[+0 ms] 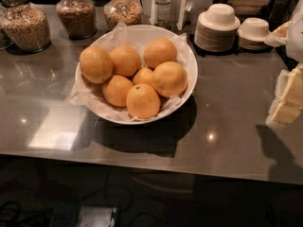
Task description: Pick orange from white bowl
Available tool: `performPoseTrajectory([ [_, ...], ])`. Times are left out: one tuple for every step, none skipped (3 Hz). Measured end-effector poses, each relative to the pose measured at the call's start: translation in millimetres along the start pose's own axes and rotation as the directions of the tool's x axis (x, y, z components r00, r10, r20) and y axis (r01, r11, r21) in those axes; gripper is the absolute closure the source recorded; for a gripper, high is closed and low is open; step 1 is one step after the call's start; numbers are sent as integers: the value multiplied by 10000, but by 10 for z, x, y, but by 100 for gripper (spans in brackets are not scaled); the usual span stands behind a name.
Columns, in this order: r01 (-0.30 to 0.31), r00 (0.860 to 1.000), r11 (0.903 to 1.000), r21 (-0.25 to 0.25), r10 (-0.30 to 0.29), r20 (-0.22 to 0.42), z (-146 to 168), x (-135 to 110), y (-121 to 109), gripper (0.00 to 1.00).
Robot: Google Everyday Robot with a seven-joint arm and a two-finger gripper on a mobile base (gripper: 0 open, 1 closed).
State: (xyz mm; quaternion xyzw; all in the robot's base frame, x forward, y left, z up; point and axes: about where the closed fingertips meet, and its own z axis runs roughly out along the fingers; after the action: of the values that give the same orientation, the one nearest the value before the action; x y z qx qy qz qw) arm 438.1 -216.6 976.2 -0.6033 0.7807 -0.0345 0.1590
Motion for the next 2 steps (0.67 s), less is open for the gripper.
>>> performPoseTrajectory([
  [13,10000,10000,-1,-13,5,1,-5,0,0],
  [307,9994,9995,-19,-307,126,30,-123,-6,0],
])
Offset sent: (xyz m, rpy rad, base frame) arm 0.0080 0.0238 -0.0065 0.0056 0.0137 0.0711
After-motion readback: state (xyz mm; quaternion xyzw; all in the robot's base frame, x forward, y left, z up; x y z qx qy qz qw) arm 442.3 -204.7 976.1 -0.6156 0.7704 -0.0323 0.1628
